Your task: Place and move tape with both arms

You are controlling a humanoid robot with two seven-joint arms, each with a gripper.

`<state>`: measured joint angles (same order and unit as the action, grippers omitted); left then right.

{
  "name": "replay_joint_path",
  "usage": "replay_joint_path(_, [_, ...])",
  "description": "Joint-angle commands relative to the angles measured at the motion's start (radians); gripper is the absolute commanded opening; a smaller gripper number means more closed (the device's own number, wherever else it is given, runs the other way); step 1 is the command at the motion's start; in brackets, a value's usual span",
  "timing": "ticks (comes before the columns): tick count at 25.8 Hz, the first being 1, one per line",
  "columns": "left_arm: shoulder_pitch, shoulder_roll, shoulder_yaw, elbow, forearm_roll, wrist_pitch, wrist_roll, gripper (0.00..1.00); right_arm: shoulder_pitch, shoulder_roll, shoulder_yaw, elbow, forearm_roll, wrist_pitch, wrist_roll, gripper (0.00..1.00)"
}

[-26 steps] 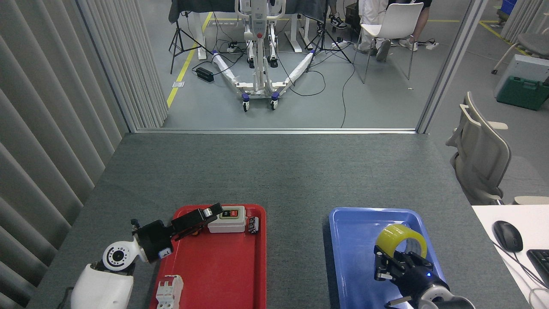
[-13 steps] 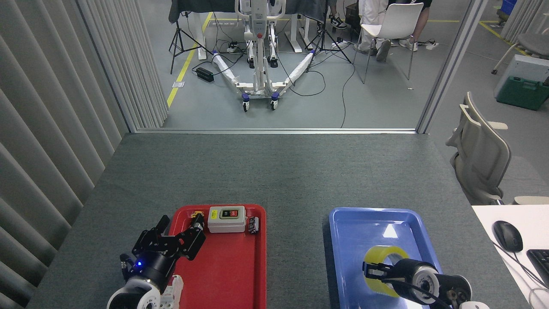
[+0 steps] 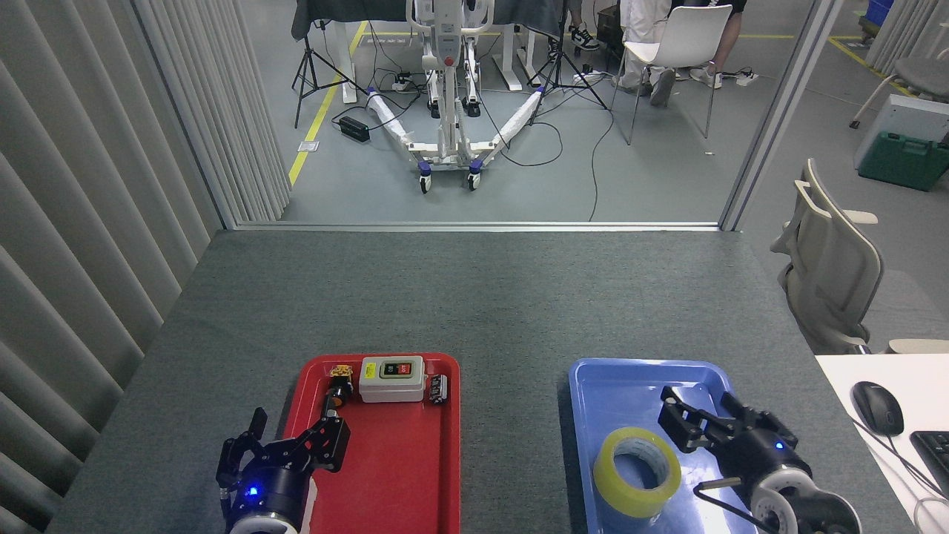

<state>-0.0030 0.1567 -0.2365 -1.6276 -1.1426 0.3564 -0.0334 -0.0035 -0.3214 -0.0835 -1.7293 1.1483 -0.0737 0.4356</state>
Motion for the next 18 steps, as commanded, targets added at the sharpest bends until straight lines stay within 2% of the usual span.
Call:
replay_joint_path(1, [0.003, 0.009, -0.004, -0.005, 0.033, -0.002, 0.004, 0.99, 0.086, 0.031, -0.051, 0.02, 0.221, -0.184, -0.564, 1.0])
replay_joint_path(2, [0.008, 0.014, -0.007, -0.006, 0.032, -0.008, 0.017, 0.99, 0.103, 0.047, -0.05, 0.037, 0.278, -0.187, -0.638, 1.0])
replay_joint_path(3, [0.008, 0.017, -0.009, 0.002, 0.024, -0.025, 0.018, 1.0, 0.115, 0.062, -0.047, 0.046, 0.312, -0.182, -0.644, 1.0])
replay_joint_path(6, [0.008, 0.02, -0.006, 0.049, -0.039, -0.186, 0.024, 1.0, 0.146, 0.087, -0.039, 0.065, 0.333, -0.143, -0.604, 1.0])
replay_joint_path(8, [0.008, 0.01, 0.003, 0.081, -0.138, -0.303, 0.056, 1.0, 0.152, 0.099, -0.013, 0.071, 0.361, -0.084, -0.59, 1.0])
replay_joint_path(9, [0.008, 0.006, 0.009, 0.084, -0.194, -0.324, 0.089, 1.0, 0.154, 0.105, -0.001, 0.073, 0.375, -0.06, -0.59, 1.0])
replay_joint_path(10, [0.008, -0.002, 0.022, 0.081, -0.249, -0.321, 0.127, 1.0, 0.154, 0.11, 0.005, 0.073, 0.383, -0.043, -0.589, 1.0])
replay_joint_path(12, [0.011, -0.028, 0.065, 0.072, -0.279, -0.278, 0.168, 1.0, 0.154, 0.119, 0.005, 0.073, 0.384, -0.04, -0.589, 1.0])
replay_joint_path(15, [0.031, -0.059, 0.108, 0.069, -0.267, -0.145, 0.142, 1.0, 0.152, 0.119, 0.005, 0.074, 0.381, -0.032, -0.575, 1.0])
replay_joint_path(18, [0.032, -0.055, 0.101, 0.069, -0.266, -0.194, 0.102, 1.0, 0.152, 0.125, 0.008, 0.08, 0.353, 0.011, -0.543, 1.0])
